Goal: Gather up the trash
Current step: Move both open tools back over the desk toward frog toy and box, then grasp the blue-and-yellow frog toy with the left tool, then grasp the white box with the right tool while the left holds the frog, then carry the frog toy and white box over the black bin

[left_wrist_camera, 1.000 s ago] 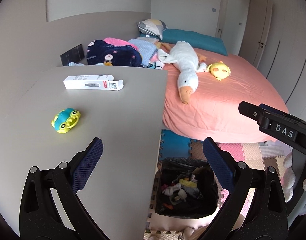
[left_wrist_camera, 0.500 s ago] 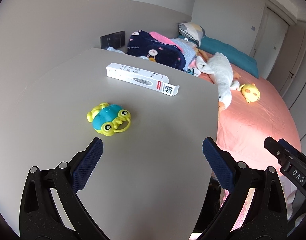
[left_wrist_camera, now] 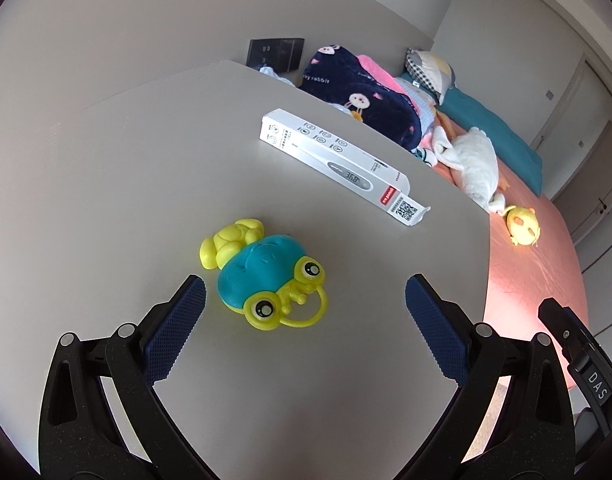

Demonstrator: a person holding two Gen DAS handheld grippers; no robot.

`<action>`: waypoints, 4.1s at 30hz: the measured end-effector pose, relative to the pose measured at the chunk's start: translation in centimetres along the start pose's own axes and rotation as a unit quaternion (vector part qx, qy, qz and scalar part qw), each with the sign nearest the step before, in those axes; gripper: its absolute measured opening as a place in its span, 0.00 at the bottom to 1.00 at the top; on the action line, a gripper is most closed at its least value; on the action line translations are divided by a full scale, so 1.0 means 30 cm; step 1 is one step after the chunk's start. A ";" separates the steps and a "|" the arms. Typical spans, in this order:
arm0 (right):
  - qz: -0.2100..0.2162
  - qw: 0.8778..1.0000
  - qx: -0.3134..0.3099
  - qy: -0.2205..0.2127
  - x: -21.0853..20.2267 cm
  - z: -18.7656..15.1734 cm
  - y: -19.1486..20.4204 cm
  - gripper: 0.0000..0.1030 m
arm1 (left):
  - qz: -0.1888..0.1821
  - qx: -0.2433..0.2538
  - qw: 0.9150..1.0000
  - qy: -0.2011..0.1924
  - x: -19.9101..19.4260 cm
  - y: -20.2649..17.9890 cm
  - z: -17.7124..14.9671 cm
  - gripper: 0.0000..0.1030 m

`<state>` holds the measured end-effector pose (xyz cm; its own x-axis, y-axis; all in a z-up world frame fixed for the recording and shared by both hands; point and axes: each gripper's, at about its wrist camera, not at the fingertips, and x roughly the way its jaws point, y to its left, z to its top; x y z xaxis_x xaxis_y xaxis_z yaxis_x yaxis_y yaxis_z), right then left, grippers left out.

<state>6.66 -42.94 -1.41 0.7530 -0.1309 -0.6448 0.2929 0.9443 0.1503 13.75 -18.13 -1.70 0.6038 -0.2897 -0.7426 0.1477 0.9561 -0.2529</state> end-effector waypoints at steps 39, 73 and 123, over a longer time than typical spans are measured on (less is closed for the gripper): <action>0.061 0.988 -0.114 0.085 0.450 0.192 0.406 0.70 | -0.022 0.012 1.000 -0.008 0.078 0.072 0.048 0.53; 0.072 0.980 -0.170 0.079 0.416 0.183 0.432 0.32 | -0.034 0.022 0.999 -0.022 0.072 0.055 0.045 0.53; 0.030 0.998 -0.060 0.021 -0.239 -0.021 -0.130 0.32 | -0.095 0.161 0.982 -0.036 -0.211 -0.379 -0.184 0.54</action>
<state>-0.26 -45.50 2.16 0.7404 -0.0622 -0.6693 0.1732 0.9797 0.1005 3.92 -27.39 2.45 0.5930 -0.4721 -0.6522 0.4961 0.8523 -0.1659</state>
